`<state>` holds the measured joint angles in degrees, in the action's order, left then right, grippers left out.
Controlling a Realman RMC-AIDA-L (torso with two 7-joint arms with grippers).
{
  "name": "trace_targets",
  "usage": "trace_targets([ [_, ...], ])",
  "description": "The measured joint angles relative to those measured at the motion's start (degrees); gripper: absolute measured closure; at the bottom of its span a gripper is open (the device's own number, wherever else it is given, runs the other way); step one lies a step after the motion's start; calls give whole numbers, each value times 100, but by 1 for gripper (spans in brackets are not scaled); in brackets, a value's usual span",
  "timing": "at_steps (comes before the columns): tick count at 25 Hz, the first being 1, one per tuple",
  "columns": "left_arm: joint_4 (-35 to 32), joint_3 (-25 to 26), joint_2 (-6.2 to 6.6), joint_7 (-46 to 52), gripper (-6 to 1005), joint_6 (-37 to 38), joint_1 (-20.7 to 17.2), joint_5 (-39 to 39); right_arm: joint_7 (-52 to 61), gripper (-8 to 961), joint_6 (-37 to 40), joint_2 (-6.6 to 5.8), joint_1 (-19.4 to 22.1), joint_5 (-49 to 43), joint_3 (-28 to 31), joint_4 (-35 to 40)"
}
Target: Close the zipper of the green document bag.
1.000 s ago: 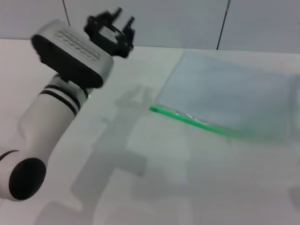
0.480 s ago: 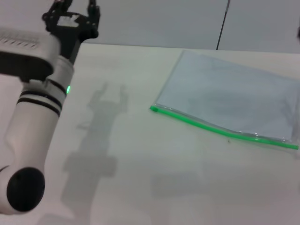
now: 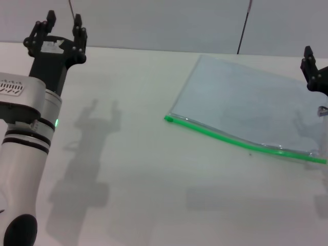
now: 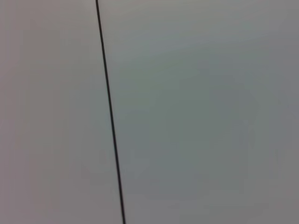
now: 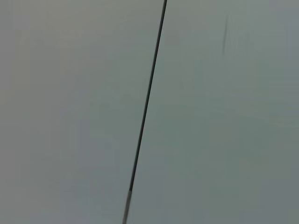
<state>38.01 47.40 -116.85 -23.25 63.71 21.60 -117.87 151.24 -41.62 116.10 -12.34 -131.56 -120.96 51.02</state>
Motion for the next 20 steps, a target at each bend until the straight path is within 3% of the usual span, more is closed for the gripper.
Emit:
trace_targets([
  [20,-365,-55,-2,242,500,-14,207,18,60,331,-387,0,-135,438,-46,-327],
])
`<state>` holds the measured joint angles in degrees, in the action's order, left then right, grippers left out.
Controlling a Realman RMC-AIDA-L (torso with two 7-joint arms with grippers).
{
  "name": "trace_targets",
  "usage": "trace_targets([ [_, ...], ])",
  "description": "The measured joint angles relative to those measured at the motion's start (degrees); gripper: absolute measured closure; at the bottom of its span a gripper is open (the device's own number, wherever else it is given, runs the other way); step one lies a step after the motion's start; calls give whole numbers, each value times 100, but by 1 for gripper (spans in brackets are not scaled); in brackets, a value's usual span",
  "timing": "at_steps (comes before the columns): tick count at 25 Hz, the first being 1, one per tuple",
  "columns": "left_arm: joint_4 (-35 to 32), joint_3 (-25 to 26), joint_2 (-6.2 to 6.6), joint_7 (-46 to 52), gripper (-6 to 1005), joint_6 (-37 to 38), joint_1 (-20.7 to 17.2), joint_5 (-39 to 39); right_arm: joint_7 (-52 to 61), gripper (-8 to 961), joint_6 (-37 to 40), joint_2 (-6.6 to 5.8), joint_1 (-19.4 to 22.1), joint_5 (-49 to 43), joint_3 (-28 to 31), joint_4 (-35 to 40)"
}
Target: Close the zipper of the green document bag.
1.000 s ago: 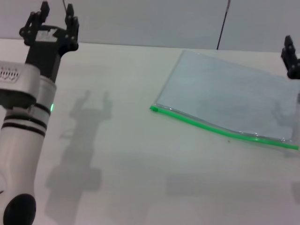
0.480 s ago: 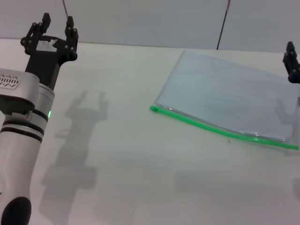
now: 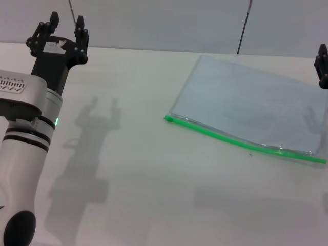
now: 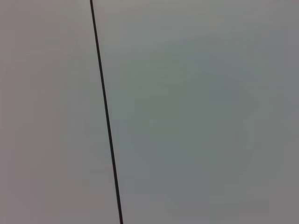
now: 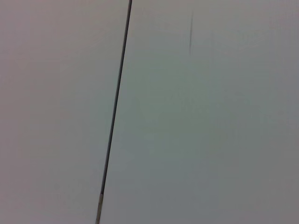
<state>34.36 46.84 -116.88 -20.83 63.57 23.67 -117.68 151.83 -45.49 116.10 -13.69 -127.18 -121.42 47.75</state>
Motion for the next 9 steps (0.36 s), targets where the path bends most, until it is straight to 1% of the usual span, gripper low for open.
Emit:
trace_targets([
  [9,-12,-40,-4,83,500,-20,68,6,11,331,-145,0,-65,87,-22,-4],
])
